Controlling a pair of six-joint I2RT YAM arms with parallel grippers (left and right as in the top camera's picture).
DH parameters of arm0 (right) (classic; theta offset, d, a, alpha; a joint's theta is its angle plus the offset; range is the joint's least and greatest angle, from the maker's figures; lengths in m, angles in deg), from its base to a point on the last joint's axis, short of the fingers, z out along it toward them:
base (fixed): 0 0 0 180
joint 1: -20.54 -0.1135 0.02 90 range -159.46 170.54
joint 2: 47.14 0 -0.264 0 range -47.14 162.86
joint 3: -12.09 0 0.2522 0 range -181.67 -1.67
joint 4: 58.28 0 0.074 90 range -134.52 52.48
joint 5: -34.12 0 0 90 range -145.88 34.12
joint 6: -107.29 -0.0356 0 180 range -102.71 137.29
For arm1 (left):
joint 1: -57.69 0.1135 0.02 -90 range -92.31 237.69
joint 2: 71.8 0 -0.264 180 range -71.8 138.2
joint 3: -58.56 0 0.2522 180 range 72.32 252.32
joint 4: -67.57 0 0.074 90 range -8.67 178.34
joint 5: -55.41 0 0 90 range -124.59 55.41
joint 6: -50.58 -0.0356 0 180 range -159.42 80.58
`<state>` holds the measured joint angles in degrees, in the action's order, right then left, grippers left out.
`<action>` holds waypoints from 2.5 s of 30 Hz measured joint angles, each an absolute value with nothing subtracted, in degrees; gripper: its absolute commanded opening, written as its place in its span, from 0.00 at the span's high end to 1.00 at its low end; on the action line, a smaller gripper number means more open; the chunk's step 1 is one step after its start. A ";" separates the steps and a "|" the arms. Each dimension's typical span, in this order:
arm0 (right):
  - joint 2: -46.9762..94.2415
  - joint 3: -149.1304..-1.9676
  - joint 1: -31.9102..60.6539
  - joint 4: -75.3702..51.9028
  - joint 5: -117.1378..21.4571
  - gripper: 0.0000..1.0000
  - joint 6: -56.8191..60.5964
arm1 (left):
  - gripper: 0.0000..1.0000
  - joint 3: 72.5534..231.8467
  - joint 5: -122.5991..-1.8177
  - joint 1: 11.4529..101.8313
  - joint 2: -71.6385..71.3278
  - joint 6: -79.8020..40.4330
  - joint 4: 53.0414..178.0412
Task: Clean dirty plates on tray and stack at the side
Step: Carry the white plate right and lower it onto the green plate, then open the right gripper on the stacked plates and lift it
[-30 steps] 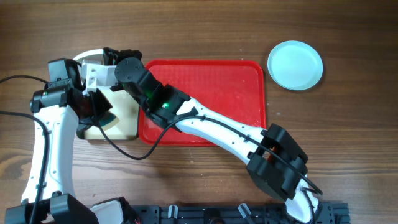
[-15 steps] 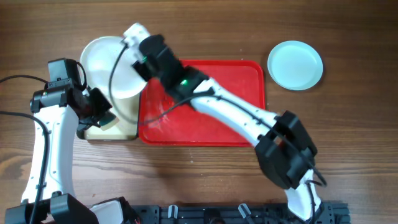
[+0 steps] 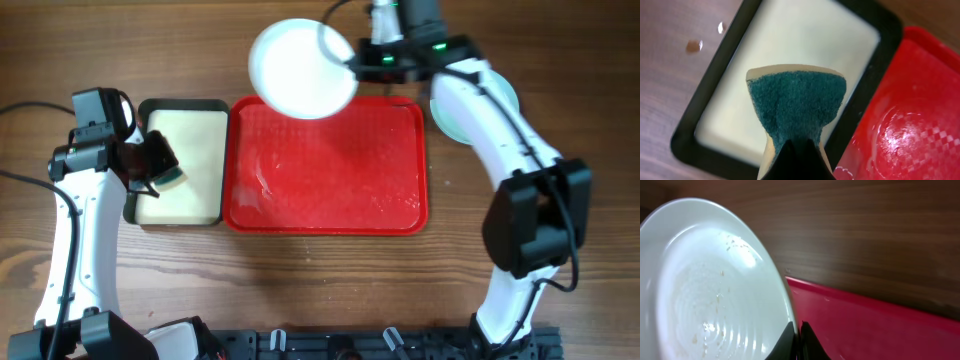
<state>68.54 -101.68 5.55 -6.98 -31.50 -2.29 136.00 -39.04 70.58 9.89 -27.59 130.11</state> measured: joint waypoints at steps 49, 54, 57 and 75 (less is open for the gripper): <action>68.06 -87.82 35.26 -4.66 -48.62 0.28 2.78 | 0.87 136.00 -41.31 64.37 24.93 -39.80 118.59; 65.19 -88.56 35.26 -3.61 -37.29 0.25 3.11 | 0.61 136.00 -41.23 64.37 24.93 -39.98 118.48; 64.95 -88.72 34.93 -2.06 -33.82 0.23 3.24 | 0.36 136.00 -41.18 64.37 24.93 -39.52 117.02; 64.95 -88.72 25.66 -1.82 -33.86 0.00 5.65 | 0.00 136.00 -41.36 64.37 24.90 -31.59 109.30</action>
<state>64.95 -88.72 25.66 -1.82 -33.86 5.65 136.00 -41.36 64.37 24.90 -31.59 109.30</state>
